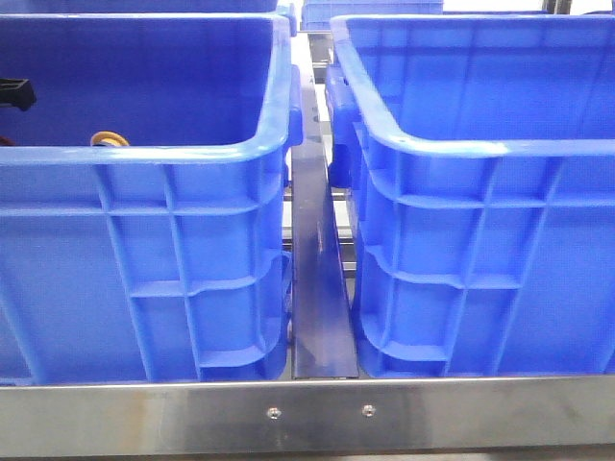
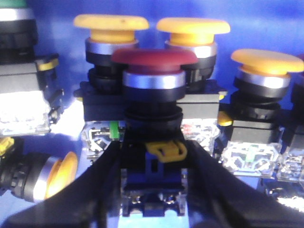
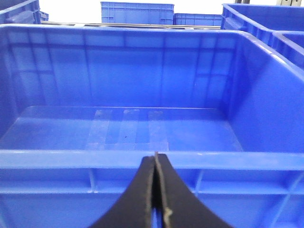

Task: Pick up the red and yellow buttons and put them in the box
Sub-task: 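Close the left gripper on the red-capped button's base and lift it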

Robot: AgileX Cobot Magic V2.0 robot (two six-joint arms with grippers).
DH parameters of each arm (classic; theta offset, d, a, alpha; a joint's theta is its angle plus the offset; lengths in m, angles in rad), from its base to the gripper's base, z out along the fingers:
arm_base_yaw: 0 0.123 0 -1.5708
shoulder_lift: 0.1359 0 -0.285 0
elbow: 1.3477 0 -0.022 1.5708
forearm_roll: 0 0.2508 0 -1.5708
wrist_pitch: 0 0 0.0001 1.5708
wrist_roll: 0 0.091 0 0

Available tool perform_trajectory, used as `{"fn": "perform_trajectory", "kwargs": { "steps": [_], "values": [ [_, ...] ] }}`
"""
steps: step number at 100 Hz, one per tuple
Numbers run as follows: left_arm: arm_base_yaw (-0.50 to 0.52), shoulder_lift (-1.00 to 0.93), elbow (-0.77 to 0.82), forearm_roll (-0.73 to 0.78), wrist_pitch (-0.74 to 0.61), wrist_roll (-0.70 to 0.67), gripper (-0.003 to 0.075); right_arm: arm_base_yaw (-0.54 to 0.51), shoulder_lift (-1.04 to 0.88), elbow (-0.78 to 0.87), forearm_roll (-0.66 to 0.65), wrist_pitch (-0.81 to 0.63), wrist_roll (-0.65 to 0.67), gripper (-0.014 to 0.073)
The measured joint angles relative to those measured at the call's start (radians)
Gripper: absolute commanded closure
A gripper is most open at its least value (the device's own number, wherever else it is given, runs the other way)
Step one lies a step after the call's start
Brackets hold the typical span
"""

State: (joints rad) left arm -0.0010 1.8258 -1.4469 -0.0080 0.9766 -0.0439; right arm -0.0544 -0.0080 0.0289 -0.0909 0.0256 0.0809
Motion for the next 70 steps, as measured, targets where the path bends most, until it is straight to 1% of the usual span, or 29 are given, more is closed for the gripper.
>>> {"fn": "perform_trajectory", "kwargs": {
  "steps": [20,30,54,70],
  "values": [
    [0.000,-0.006,0.000,0.000,-0.008,0.007,0.0638,0.000,0.000,0.000,0.000,0.000,0.000,0.0687],
    [0.000,-0.042,0.000,0.000,-0.028,0.014,0.0638,0.000,0.000,0.000,0.000,0.000,0.000,0.0687],
    [0.000,-0.188,0.002,-0.032,-0.058,0.026,0.0638,0.000,0.000,0.000,0.000,0.000,0.000,0.0687],
    [0.000,-0.312,0.069,-0.088,-0.127,0.050,0.0638,0.000,0.000,0.000,0.000,0.000,0.000,0.0687]
  ]
}}
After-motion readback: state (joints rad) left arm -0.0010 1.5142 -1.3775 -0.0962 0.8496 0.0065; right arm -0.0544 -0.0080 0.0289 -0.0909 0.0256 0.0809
